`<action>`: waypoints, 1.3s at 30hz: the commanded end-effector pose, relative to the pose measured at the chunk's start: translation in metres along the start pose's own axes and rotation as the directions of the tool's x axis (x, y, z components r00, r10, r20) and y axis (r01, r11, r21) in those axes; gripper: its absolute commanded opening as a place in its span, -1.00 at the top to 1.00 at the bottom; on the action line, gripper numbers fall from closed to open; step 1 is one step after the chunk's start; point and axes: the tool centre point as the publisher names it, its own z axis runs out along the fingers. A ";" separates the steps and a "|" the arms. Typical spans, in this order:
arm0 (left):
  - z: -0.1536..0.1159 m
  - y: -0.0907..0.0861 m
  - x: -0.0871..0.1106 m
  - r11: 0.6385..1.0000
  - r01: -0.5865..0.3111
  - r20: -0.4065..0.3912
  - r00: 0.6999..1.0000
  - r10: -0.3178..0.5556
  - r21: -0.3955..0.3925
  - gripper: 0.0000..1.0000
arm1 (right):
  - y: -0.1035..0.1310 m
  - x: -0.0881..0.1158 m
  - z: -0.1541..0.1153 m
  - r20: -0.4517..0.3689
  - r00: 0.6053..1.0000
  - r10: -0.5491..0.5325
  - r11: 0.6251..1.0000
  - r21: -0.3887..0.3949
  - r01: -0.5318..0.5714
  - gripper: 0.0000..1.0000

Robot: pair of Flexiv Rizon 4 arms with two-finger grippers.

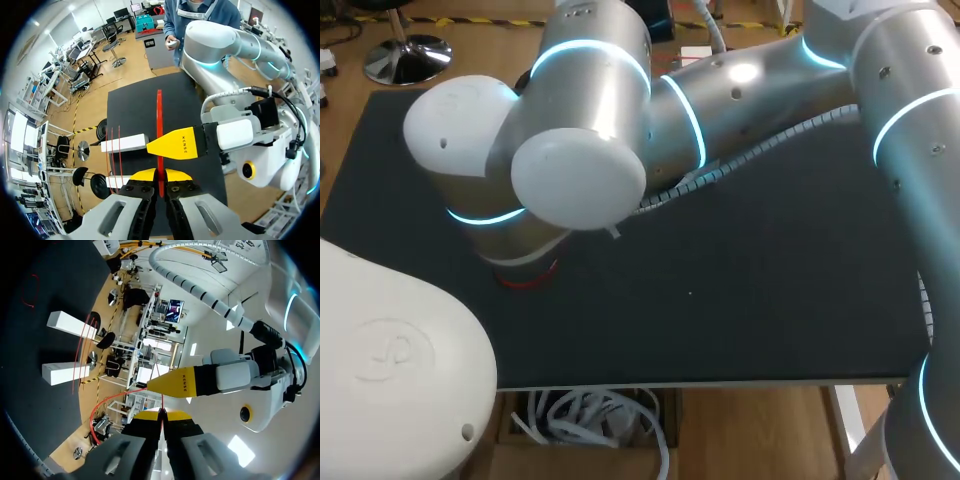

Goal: Grab the tape and strap the tape.

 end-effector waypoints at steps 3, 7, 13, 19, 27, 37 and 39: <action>-0.001 -0.001 0.000 1.000 0.000 -0.003 1.000 0.000 -0.003 1.00 | 0.004 -0.002 0.000 -0.003 1.000 -0.005 1.000 0.002 0.005 1.00; -0.001 -0.001 0.000 1.000 0.000 -0.003 1.000 0.000 -0.003 1.00 | 0.005 -0.002 0.001 -0.003 1.000 -0.008 1.000 0.001 0.008 1.00; -0.001 -0.001 0.000 1.000 0.000 -0.003 1.000 0.000 -0.003 1.00 | 0.005 -0.002 0.000 0.000 1.000 -0.004 1.000 -0.003 0.004 1.00; -0.001 -0.001 0.000 1.000 0.000 -0.003 1.000 0.000 -0.003 1.00 | 0.000 -0.004 -0.002 0.004 1.000 0.004 1.000 -0.001 -0.004 1.00; -0.001 -0.001 0.000 1.000 0.000 -0.003 1.000 0.000 -0.003 1.00 | -0.005 -0.003 -0.006 0.002 1.000 0.000 1.000 -0.005 0.000 0.59; -0.001 -0.001 0.000 1.000 0.000 -0.003 1.000 0.000 -0.003 1.00 | -0.005 -0.007 -0.022 -0.001 1.000 0.010 1.000 -0.027 -0.010 0.55; -0.001 -0.001 0.000 1.000 0.000 -0.003 1.000 0.000 -0.003 1.00 | -0.007 -0.008 -0.027 0.001 1.000 0.011 0.999 -0.032 -0.011 0.56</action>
